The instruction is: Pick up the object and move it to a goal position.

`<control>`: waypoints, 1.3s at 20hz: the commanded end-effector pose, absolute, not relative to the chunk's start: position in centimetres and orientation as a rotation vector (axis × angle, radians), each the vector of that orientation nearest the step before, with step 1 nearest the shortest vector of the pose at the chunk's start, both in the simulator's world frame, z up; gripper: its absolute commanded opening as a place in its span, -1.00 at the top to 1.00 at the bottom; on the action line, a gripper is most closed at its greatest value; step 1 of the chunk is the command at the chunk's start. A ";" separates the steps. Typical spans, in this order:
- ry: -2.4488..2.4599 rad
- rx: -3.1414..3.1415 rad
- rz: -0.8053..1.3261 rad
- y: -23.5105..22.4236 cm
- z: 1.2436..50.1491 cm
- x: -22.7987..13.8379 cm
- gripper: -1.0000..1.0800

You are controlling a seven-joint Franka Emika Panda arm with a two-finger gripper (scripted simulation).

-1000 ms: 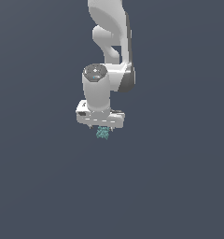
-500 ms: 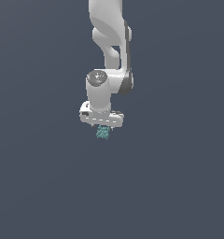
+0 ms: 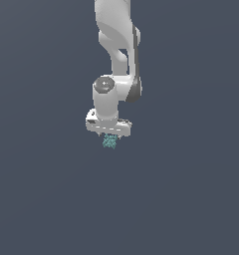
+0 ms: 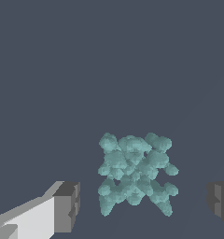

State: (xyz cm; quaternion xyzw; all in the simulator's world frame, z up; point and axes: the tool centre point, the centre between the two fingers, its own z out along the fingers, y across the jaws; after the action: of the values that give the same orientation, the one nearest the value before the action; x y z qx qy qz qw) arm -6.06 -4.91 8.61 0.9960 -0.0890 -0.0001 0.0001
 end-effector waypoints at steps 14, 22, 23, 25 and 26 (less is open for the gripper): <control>-0.281 3.129 0.000 -4.9 4.0 -6.2 1.00; -0.281 3.129 0.000 -4.9 4.0 -6.2 1.00; -0.281 3.129 0.000 -4.9 4.0 -6.2 1.00; -0.281 3.129 0.003 -4.9 4.1 -6.1 1.00; -0.281 3.129 0.003 -4.9 4.2 -6.1 1.00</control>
State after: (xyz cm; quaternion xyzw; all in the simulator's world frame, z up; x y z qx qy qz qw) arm -6.14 -4.90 4.12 0.9960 -0.0894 0.0009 -0.0001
